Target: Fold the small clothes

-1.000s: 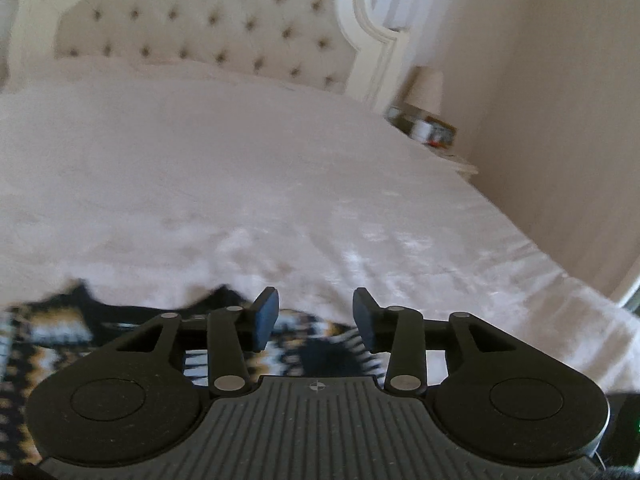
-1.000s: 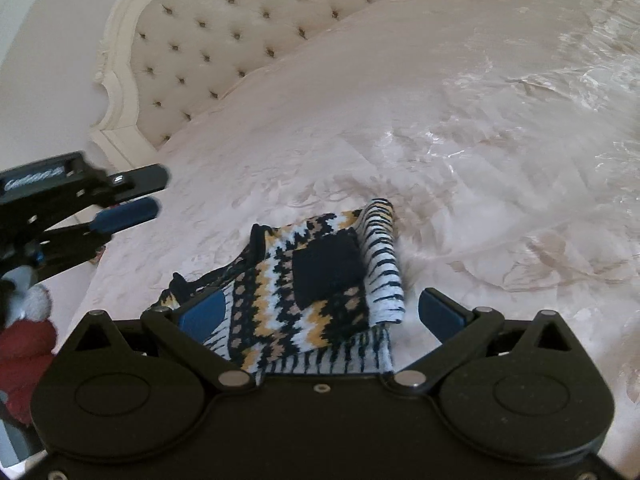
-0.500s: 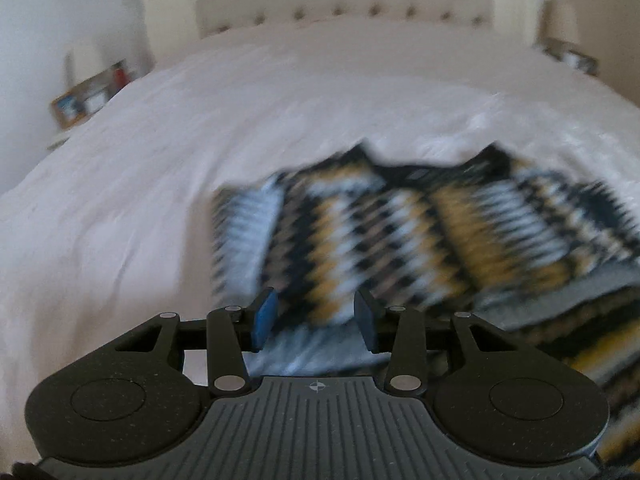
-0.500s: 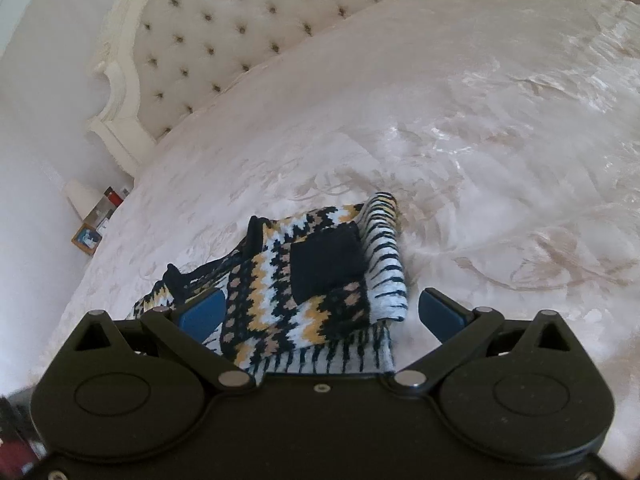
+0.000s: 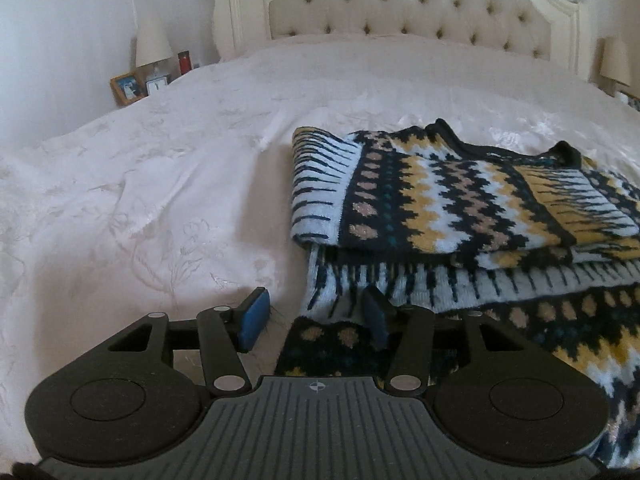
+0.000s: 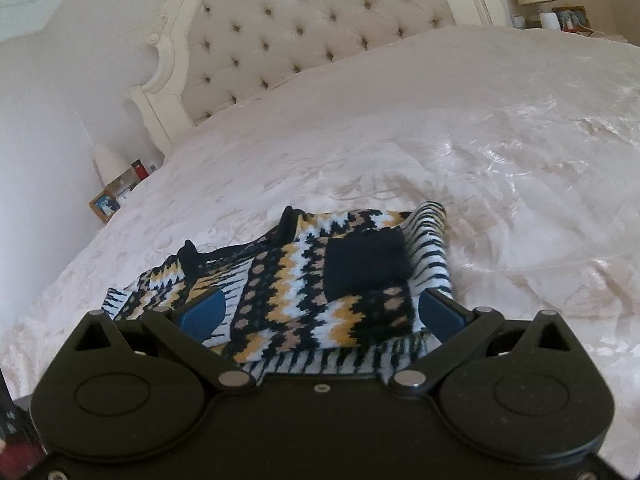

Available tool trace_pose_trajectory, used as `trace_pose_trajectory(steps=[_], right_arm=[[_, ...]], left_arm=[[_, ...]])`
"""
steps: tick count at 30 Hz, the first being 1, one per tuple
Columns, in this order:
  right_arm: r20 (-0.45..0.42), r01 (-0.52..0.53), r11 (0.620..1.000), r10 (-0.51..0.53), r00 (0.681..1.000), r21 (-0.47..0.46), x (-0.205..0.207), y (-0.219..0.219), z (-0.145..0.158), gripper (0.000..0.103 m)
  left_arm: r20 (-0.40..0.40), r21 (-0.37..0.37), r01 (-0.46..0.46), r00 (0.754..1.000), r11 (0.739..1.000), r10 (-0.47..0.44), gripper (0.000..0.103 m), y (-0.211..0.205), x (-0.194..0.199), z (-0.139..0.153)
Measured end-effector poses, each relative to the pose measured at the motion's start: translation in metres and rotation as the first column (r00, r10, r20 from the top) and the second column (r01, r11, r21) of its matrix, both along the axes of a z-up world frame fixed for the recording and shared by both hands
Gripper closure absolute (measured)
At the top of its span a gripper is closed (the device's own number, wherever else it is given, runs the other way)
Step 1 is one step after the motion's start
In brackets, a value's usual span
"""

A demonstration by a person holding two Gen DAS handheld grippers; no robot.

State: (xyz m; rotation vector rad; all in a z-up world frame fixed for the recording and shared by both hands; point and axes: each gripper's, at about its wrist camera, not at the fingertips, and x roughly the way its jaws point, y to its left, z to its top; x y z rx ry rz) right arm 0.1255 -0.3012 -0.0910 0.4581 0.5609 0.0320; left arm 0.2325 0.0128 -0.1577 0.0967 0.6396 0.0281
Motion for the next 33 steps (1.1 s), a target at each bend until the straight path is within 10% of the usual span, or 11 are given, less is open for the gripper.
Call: trace_pose_trajectory(steps=[20,25,33], right_arm=[[-0.101,0.011,0.998,-0.005,0.995,0.061,0.070,-0.023,-0.030,0.005],[-0.163,0.022,1.000,-0.022,0.986,-0.003,0.081,-0.012,-0.025,0.074],[-0.115,0.064,0.994,-0.074,0.991,-0.086,0.048,-0.002,0.010,0.085]], left_arm=[[0.000,-0.030,-0.008,1.000,1.000,0.008,0.048,0.005,0.002,-0.004],[0.000,-0.024,-0.011,1.000,1.000,0.011,0.047,0.005,0.003,-0.005],[0.000,-0.032,-0.011,1.000,0.999,0.011,0.047,0.005,0.003,-0.004]])
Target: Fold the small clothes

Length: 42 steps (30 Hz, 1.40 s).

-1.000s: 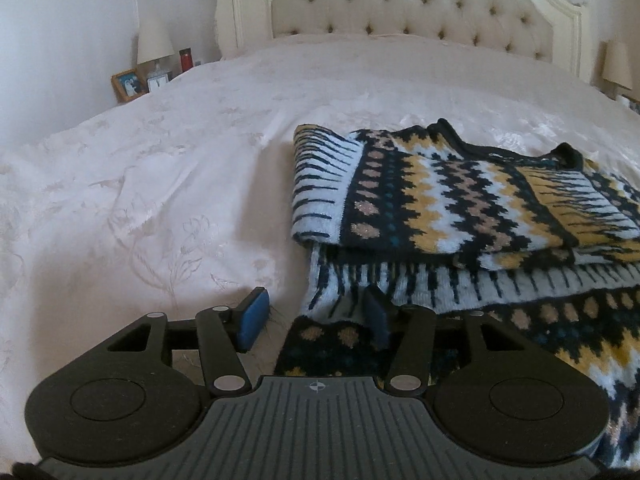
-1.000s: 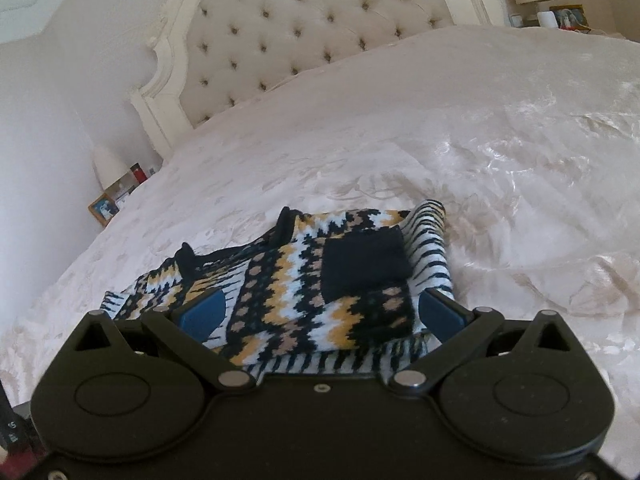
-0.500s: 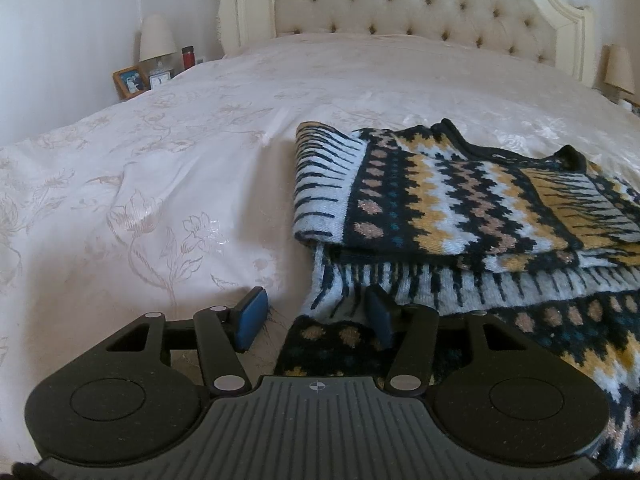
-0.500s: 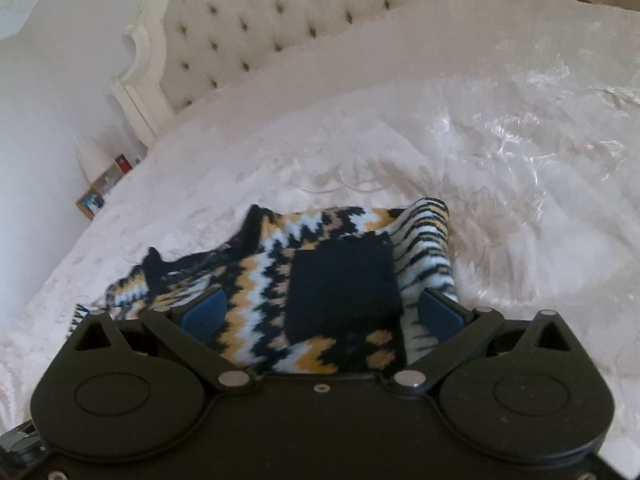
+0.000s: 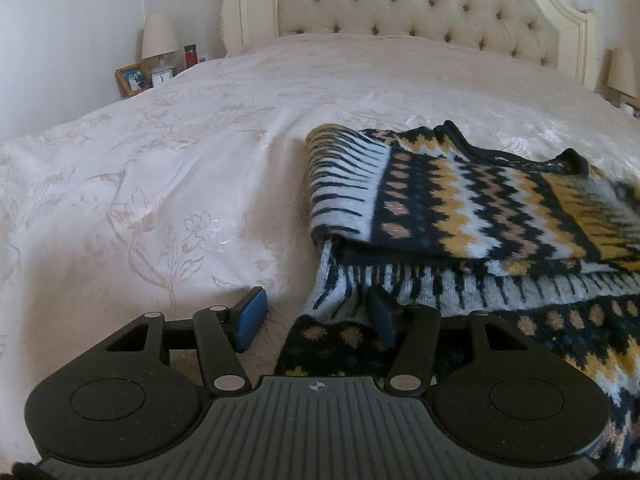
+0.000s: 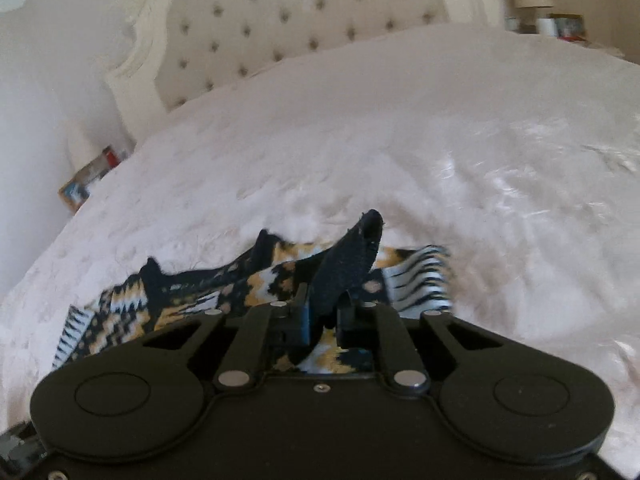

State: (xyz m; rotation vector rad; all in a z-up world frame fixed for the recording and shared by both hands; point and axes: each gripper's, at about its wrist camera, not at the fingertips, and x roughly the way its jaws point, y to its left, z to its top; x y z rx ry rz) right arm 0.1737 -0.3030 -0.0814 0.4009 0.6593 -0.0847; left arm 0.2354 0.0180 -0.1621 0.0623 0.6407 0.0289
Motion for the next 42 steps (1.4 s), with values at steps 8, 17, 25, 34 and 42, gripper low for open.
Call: trace_pose_trajectory(steps=[8,17,25,34,42], right_arm=[[-0.076,0.029,0.999,-0.030,0.997,-0.013,-0.004,-0.006,-0.035,0.068],[-0.004,0.024,0.997,-0.025,1.000,-0.073,-0.016,0.002,-0.003,0.026],[0.024,-0.053,0.997,0.054,0.998,-0.058,-0.004,0.022,0.010,0.020],[-0.121,-0.094,0.986,0.077,0.990,-0.141,0.013,0.031,-0.030,0.021],[-0.108,-0.115,0.967,0.092,0.990,-0.228,0.008,0.040,-0.043,0.017]], left_arm=[[-0.013,-0.020,0.009,1.000,1.000,-0.010,0.048,0.004,-0.001,0.007],[0.031,-0.055,0.034,0.999,0.998,-0.032,0.048,0.022,0.001,0.066],[0.016,0.000,0.117,0.993,0.993,-0.117,0.048,-0.009,0.050,0.080],[-0.126,-0.041,0.012,0.992,0.999,-0.017,0.036,0.033,0.069,0.020],[-0.126,-0.030,-0.012,0.992,0.999,0.009,0.026,0.030,0.070,0.019]])
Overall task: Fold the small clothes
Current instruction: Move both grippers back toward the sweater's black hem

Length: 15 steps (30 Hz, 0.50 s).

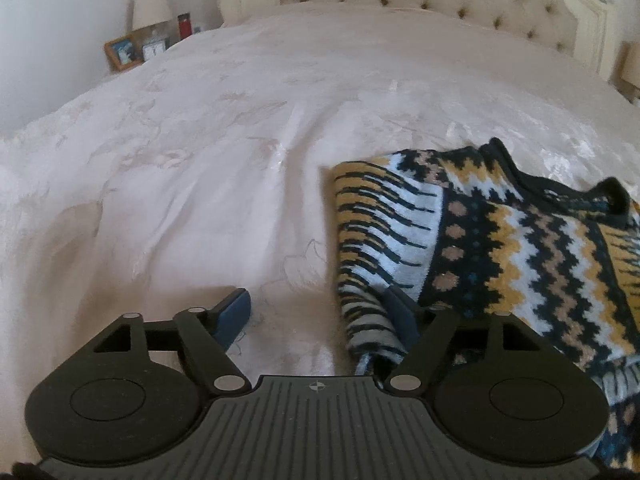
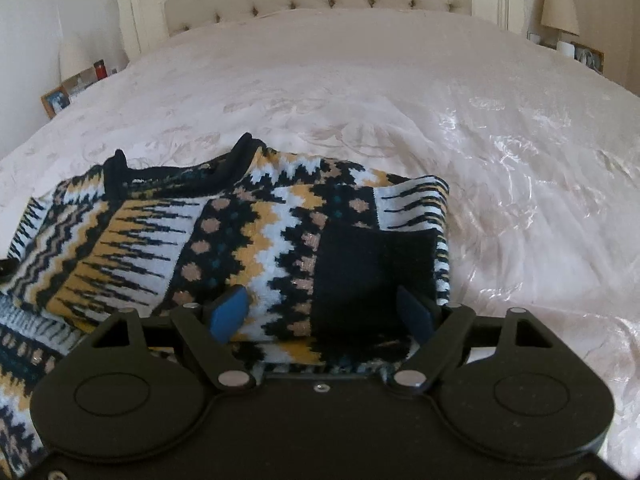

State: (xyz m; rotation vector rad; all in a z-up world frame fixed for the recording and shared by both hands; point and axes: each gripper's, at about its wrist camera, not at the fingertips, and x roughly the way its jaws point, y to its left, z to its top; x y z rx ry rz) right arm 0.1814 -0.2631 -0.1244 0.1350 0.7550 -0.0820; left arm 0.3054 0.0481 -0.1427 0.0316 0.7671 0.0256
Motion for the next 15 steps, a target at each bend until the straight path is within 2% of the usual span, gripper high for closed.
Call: trace_pose_trajectory(steps=[2,3,4,6,9,15], right_arm=[[-0.001,0.003,1.000,-0.003,1.000,-0.004,0.001,0.001,0.001,0.016],[-0.002,0.002,1.000,-0.002,1.000,-0.004,0.001,0.002,0.002,0.013],[-0.004,0.000,1.000,0.000,1.000,-0.002,0.001,0.002,0.003,0.005],[-0.005,-0.008,1.000,0.008,1.000,0.004,-0.001,0.004,0.007,0.001],[0.002,-0.010,1.000,0.010,1.000,0.008,-0.015,0.005,0.018,0.001],[0.044,-0.009,0.993,0.004,0.999,0.119,-0.060,0.002,0.051,0.001]], left_arm=[[-0.002,-0.036,-0.015,1.000,0.999,0.014,0.022,0.006,0.001,0.000],[-0.007,-0.058,-0.015,1.000,0.998,0.014,0.022,0.009,0.002,0.001],[-0.015,-0.083,-0.010,1.000,0.996,0.009,0.022,0.013,0.001,0.003],[-0.029,-0.123,0.001,1.000,0.992,-0.004,0.022,0.019,-0.003,0.008],[-0.047,-0.172,0.015,0.999,0.985,-0.023,0.022,0.025,-0.017,0.018],[0.001,-0.173,0.093,0.996,0.980,-0.095,0.022,0.028,-0.068,0.052]])
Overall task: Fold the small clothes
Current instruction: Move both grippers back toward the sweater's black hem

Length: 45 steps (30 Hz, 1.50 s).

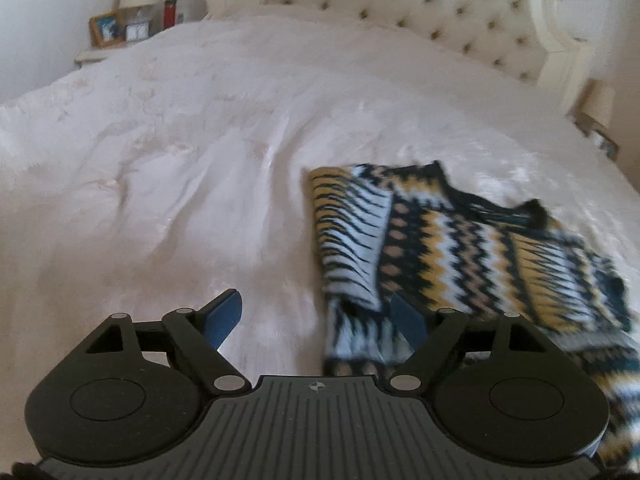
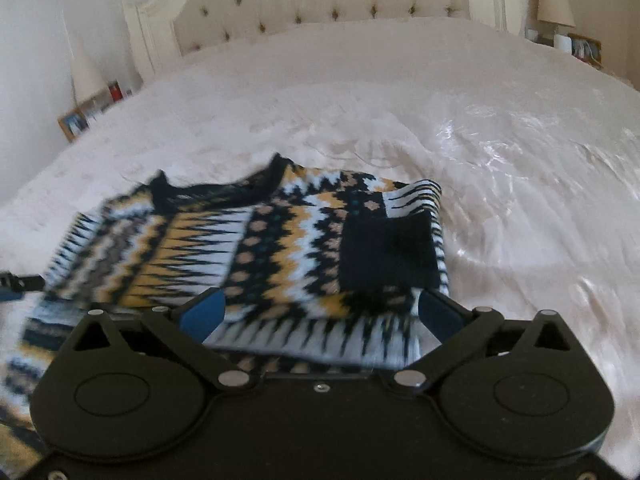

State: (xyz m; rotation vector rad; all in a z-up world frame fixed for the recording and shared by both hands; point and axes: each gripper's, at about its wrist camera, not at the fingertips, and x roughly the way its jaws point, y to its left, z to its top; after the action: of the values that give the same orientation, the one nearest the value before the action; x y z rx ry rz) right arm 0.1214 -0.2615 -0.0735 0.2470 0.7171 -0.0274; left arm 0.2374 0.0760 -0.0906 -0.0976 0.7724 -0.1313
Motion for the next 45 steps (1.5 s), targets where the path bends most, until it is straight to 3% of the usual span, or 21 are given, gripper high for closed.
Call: trace_pose_trajectory(steps=[10,19,30,35,41,45], right_arm=[[0.026,-0.038,0.990,0.035,0.999,0.139,-0.092,0.016,0.050,0.001],[-0.087,-0.042,0.975,0.062,0.994,0.219,-0.160,0.036,0.044,0.001],[-0.322,0.060,0.959,0.034,0.946,0.278,-0.195,0.034,-0.004,0.001],[-0.356,0.050,0.958,0.056,0.933,0.282,-0.195,0.038,-0.017,0.001],[-0.391,0.002,0.967,0.101,0.915,0.255,-0.186,0.050,-0.031,0.000],[-0.402,-0.017,0.972,0.114,0.909,0.236,-0.181,0.057,-0.037,0.000]], left_arm=[[0.019,-0.047,0.139,0.990,0.989,-0.138,0.022,0.011,-0.097,0.046],[-0.108,-0.027,0.259,0.959,0.965,-0.261,0.022,0.000,-0.164,0.016],[-0.293,-0.031,0.297,0.910,0.954,-0.293,0.023,-0.003,-0.178,-0.028],[-0.334,-0.002,0.336,0.887,0.942,-0.317,0.023,-0.012,-0.186,-0.041],[-0.348,-0.007,0.335,0.882,0.942,-0.317,0.021,-0.014,-0.183,-0.047],[-0.353,-0.024,0.345,0.875,0.938,-0.331,0.011,-0.017,-0.181,-0.049]])
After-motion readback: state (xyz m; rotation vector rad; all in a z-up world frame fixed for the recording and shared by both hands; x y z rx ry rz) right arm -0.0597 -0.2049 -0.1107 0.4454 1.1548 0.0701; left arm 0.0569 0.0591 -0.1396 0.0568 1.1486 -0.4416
